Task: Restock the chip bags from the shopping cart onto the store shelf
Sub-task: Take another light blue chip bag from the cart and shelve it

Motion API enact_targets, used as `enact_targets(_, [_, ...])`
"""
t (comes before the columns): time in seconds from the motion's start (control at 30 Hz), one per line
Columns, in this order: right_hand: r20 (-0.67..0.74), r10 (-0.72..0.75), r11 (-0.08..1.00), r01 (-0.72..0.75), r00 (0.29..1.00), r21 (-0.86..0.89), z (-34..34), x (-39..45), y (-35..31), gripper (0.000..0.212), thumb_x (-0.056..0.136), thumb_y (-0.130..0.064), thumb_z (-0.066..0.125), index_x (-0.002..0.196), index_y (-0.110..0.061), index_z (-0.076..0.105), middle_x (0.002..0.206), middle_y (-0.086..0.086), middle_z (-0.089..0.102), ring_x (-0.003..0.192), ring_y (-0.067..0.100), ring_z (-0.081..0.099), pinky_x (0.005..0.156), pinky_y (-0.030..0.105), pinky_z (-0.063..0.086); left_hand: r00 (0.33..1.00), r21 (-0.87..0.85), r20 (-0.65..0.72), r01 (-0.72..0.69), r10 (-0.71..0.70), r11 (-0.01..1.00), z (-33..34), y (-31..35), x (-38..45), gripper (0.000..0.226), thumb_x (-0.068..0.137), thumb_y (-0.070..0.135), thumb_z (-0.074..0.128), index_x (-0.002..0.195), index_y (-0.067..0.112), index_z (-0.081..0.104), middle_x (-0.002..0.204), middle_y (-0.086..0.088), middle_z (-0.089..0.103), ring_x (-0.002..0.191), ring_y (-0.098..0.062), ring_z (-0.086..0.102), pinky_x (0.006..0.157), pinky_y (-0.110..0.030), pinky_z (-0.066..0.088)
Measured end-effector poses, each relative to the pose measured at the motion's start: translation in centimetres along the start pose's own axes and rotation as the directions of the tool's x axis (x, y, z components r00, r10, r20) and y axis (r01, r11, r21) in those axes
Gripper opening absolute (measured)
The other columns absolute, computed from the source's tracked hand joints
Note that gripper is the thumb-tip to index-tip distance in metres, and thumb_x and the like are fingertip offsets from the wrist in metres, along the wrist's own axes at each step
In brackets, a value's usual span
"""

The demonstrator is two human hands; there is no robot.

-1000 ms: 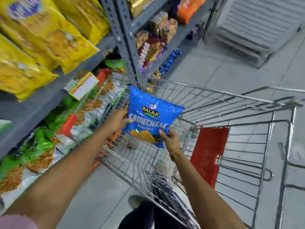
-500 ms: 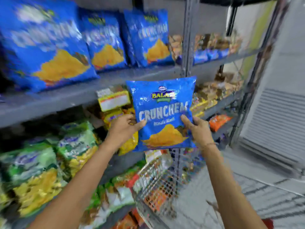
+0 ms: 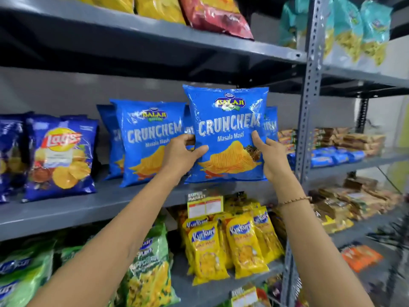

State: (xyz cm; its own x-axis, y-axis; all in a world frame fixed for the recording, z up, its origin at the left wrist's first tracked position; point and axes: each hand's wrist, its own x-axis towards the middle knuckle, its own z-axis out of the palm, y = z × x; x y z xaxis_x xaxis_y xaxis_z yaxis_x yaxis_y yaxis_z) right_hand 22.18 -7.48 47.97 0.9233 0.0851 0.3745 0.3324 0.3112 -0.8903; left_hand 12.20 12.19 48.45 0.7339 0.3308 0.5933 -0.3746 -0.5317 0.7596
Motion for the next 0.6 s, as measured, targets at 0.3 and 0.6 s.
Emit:
enact_targets(0.3, [-0.058,-0.043,0.997,0.039,0.997,-0.07,0.2,8.4,3.8,0.043,0.08,-0.036,0.07,0.052,-0.018,0.044,0.042,-0.006,0.049,0.049,0.017,0.044,0.05,0.03,0.038,0.971,-0.175,-0.092,0.204,-0.223,0.963,6.1,-3.6,6.2,0.024,0.083,0.011,0.064,0.106,0.007,0.066,0.11,-0.013,0.071,0.096,-0.025,0.067,0.09,-0.042,0.054])
enact_targets(0.6, [-0.118,-0.092,0.984,0.072,0.989,-0.165,0.7,9.5,7.2,0.06,0.088,-0.032,0.062,0.131,0.006,0.045,0.139,0.026,0.049,0.126,0.037,0.049,0.105,0.053,0.042,0.976,0.115,-0.096,0.206,-0.195,0.972,8.0,-6.4,6.8,0.05,0.094,0.024,0.05,0.139,0.009,0.036,0.139,-0.012,0.051,0.121,-0.029,0.052,0.103,-0.046,0.044])
